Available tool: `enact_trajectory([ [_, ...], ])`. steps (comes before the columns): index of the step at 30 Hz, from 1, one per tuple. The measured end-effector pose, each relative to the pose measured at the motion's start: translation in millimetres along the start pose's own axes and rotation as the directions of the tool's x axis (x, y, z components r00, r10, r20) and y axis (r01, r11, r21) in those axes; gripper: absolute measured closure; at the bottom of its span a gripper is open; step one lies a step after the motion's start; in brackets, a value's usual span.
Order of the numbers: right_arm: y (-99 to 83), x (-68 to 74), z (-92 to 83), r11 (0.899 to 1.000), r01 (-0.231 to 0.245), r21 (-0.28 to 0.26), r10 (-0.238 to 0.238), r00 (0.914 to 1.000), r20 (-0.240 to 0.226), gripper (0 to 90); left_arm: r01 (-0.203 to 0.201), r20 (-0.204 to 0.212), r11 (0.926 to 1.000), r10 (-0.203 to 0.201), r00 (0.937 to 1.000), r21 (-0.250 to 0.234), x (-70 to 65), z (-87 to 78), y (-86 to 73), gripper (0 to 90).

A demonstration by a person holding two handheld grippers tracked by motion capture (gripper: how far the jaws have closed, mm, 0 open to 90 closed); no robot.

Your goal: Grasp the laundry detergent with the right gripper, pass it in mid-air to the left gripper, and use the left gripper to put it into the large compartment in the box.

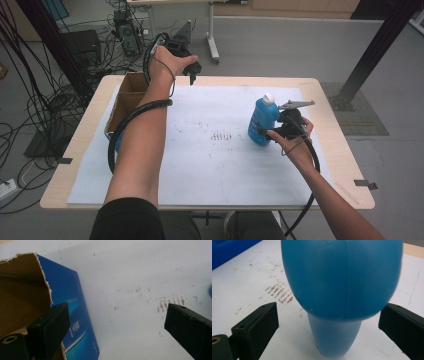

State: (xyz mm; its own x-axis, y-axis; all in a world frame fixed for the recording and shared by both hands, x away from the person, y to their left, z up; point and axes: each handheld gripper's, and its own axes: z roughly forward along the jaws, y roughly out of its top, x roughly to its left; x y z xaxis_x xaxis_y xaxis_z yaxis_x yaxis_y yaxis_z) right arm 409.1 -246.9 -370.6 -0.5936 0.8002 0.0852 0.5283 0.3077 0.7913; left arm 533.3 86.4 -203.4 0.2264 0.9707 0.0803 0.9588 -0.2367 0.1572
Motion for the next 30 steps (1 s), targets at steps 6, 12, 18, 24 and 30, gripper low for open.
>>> enact_trajectory([
  [6, -2.0, -0.7, 3.9, 1.0, 0.0, -0.017, 0.001, 0.9999, 0.016, 2.4, 0.0, 0.001, 1.0, 0.0, 1.0, 0.0, 1.3, 1.2, 0.3, 7.0],
  [12, -3.6, 1.3, 9.2, 0.999, 0.011, -0.038, -0.01, 0.9997, 0.02, 2.2, -0.003, 0.003, 1.0, 0.003, 1.0, 0.001, 0.5, 2.2, 0.5, 6.9],
  [18, -3.0, 2.7, 12.4, 0.998, 0.019, -0.057, -0.017, 0.9995, 0.026, 1.9, 0.0, -0.001, 1.0, 0.0, 1.0, -0.003, 1.5, 2.1, 0.4, 6.9],
  [24, -2.9, 1.8, 14.1, 0.997, 0.023, -0.077, -0.02, 0.9993, 0.031, 1.9, -0.001, -0.001, 1.0, 0.001, 1.0, -0.002, 0.4, 2.2, 0.7, 6.9],
  [30, -2.7, 1.2, 14.3, 0.996, 0.023, -0.086, -0.02, 0.9992, 0.036, 1.8, -0.008, -0.002, 1.0, 0.008, 1.0, -0.004, -1.4, 0.8, 1.3, 6.9],
])
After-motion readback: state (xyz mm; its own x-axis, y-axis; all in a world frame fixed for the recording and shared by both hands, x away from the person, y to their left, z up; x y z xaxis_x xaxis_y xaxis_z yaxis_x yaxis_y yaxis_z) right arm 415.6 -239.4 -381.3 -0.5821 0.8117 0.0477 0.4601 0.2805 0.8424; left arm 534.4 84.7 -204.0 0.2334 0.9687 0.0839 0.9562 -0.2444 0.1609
